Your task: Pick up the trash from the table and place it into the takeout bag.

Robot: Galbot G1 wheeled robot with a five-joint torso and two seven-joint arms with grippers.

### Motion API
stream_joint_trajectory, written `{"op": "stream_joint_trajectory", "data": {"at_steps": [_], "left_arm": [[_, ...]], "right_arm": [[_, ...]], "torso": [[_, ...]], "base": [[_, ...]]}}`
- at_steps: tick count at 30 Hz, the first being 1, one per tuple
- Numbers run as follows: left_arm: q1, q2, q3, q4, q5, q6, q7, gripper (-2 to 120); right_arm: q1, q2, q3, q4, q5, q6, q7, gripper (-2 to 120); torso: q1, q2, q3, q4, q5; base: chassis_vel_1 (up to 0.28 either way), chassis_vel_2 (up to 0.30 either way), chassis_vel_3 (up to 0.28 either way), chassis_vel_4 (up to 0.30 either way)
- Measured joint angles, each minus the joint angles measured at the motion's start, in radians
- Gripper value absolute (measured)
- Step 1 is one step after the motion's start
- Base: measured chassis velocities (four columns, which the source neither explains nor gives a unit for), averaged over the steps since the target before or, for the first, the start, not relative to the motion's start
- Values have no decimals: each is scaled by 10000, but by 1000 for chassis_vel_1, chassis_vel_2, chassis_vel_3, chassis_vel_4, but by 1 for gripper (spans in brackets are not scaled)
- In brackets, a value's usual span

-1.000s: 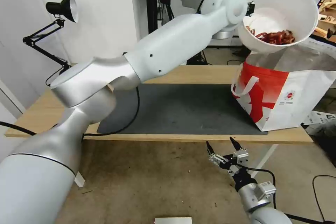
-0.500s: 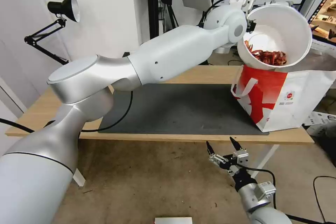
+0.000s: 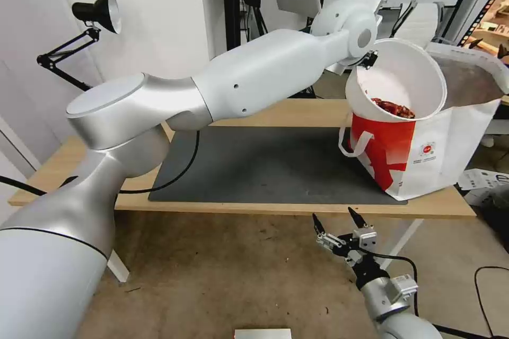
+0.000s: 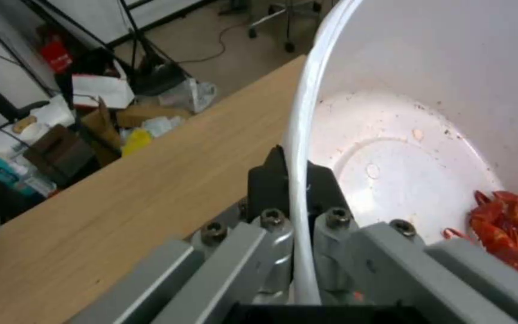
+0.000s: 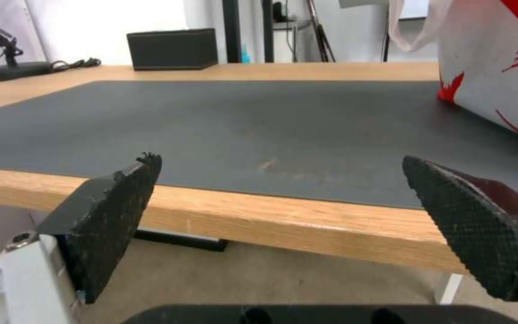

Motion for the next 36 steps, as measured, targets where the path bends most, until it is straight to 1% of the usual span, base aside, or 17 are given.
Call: {"op": "stream_joint_trajectory", "data": {"at_steps": [6,9,11,12,14,15,16,17,18,20,21,24,25,27,28,30,36], "left_arm": [[13,6,-35,86,-238,85,-2,0],[131,13,-253,136,-441,42,-173,0],[268,16,-512,181,-639,-253,-467,0],[268,16,-512,181,-639,-253,-467,0],[369,18,-713,216,-831,-430,-732,0],[369,18,-713,216,-831,-430,-732,0],[417,19,-799,236,-1000,-465,-966,0],[440,20,-841,245,-1135,-473,-1129,0],[440,20,-841,245,-1135,-473,-1129,0],[467,18,-907,252,-1686,-473,-1620,0],[467,18,-907,252,-1686,-473,-1620,0],[535,13,-993,258,-2434,-470,-2173,0],[535,13,-993,258,-2434,-470,-2173,0],[586,13,-1083,291,-2989,-453,-2601,0],[586,13,-1083,291,-2989,-453,-2601,0],[635,13,-1150,337,-3382,-406,-2980,0],[698,17,-1166,376,-3447,-234,-3340,0]], "right_arm": [[0,0,0,0,0,0,0,100],[0,0,0,0,0,0,0,100],[0,0,0,0,0,0,0,100],[0,0,0,0,0,0,0,100],[0,0,0,0,0,0,0,100],[0,0,0,0,0,0,0,100],[0,0,0,0,0,0,0,100],[0,0,0,0,0,0,0,100],[0,0,0,0,0,0,0,100],[0,0,0,0,0,0,0,100],[0,0,0,0,0,0,0,100],[0,0,0,0,0,0,0,100],[0,0,0,0,0,0,0,100],[1,0,0,0,0,0,0,100],[1,0,0,0,0,0,0,100],[0,0,0,0,0,0,0,100],[0,0,0,0,0,0,0,100]], "torso": [[0,0,0,-1,0],[0,0,0,0,0],[0,0,0,0,0],[0,0,0,0,0],[0,0,0,0,0],[0,0,0,0,0],[0,0,0,0,0],[0,-1,0,0,-1],[0,-1,0,0,-1],[0,0,0,0,0],[0,0,0,0,0],[0,0,0,0,0],[0,0,0,0,0],[1,0,0,-1,0],[1,0,0,-1,0],[0,0,0,0,-1],[0,0,0,0,-1]], "base": [[0,0,0,0],[0,0,0,0],[0,0,0,0],[0,0,0,0],[0,0,0,0],[0,0,0,0],[0,0,0,0],[0,0,0,0],[0,0,0,0],[0,0,0,0],[0,0,0,0],[0,0,0,0],[0,0,0,0],[0,0,0,0],[0,0,0,0],[0,0,0,0],[0,0,0,0]]}}
